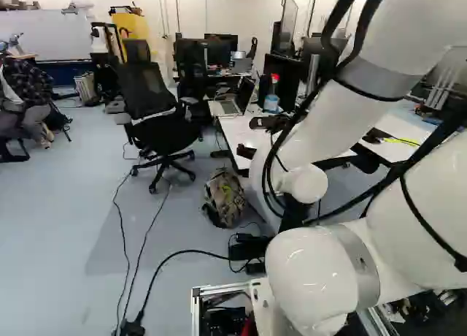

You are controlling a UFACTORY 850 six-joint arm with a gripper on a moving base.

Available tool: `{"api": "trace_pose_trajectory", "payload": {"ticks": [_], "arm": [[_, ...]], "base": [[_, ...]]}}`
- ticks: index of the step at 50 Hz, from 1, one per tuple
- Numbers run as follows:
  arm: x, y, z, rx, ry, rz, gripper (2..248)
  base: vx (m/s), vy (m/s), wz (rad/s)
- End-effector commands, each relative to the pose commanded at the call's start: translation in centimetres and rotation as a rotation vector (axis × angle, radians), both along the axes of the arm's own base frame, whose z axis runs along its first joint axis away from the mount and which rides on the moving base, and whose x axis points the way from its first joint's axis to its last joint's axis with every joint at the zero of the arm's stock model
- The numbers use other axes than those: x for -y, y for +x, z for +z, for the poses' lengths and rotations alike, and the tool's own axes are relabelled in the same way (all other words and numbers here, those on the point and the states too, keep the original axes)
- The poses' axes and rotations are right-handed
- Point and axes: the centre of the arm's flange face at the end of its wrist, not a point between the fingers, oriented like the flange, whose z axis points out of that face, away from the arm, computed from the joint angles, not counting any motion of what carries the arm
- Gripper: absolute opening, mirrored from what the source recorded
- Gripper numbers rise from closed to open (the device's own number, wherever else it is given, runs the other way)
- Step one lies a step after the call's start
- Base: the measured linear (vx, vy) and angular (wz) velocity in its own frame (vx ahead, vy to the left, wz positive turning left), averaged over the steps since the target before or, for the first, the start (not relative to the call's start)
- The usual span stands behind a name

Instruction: Clean the table with the green towel

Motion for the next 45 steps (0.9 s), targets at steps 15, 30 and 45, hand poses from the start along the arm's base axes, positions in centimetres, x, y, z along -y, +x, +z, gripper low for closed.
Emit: {"api": "trace_pose_trajectory", "payload": {"ticks": [15,30,45], "arm": [[0.2,0.2,0.2,0.004,0.000,-0.007,247],[1.1,1.2,1.5,0.041,-0.001,-0.039,247],[2.4,2.4,3.0,0.079,-0.003,-0.080,247]], "base": [[0.000,0.000,0.000],[0.000,0.000,0.000],[0.000,0.000,0.000]]}}
